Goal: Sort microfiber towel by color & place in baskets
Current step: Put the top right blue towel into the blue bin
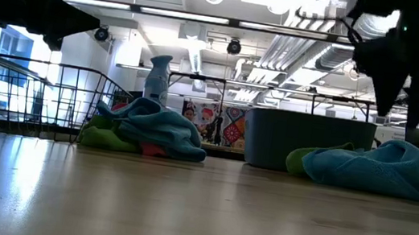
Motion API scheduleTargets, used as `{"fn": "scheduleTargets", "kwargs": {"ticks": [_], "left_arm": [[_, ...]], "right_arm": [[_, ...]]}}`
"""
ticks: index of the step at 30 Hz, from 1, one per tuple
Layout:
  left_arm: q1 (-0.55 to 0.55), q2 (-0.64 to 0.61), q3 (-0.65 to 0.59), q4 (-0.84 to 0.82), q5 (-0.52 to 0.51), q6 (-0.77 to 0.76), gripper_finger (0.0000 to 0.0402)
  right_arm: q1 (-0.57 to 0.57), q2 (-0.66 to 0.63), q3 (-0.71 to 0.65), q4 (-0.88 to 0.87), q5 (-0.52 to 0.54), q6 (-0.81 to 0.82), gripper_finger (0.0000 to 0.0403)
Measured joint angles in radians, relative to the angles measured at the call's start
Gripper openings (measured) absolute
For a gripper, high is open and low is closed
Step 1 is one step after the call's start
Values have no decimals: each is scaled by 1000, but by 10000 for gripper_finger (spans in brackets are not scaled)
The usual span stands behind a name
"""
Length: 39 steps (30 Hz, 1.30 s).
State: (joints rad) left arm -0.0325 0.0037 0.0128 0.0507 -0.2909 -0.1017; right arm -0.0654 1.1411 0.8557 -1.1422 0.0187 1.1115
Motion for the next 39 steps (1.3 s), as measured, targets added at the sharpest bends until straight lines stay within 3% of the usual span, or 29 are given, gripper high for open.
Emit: {"fn": "scheduleTargets", "kwargs": {"ticks": [6,23,28,35,37,39], "left_arm": [[0,2,0,0,0,0,0],[0,2,0,0,0,0,0],[0,2,0,0,0,0,0],[0,2,0,0,0,0,0],[0,2,0,0,0,0,0],[0,2,0,0,0,0,0]], "right_arm": [[0,37,-59,22,11,76,323],[0,222,-87,128,52,35,309],[0,221,-87,126,52,33,231],[1,212,-85,123,51,15,37],[1,202,-74,120,37,-7,13],[1,188,-50,107,20,-18,22]]}}
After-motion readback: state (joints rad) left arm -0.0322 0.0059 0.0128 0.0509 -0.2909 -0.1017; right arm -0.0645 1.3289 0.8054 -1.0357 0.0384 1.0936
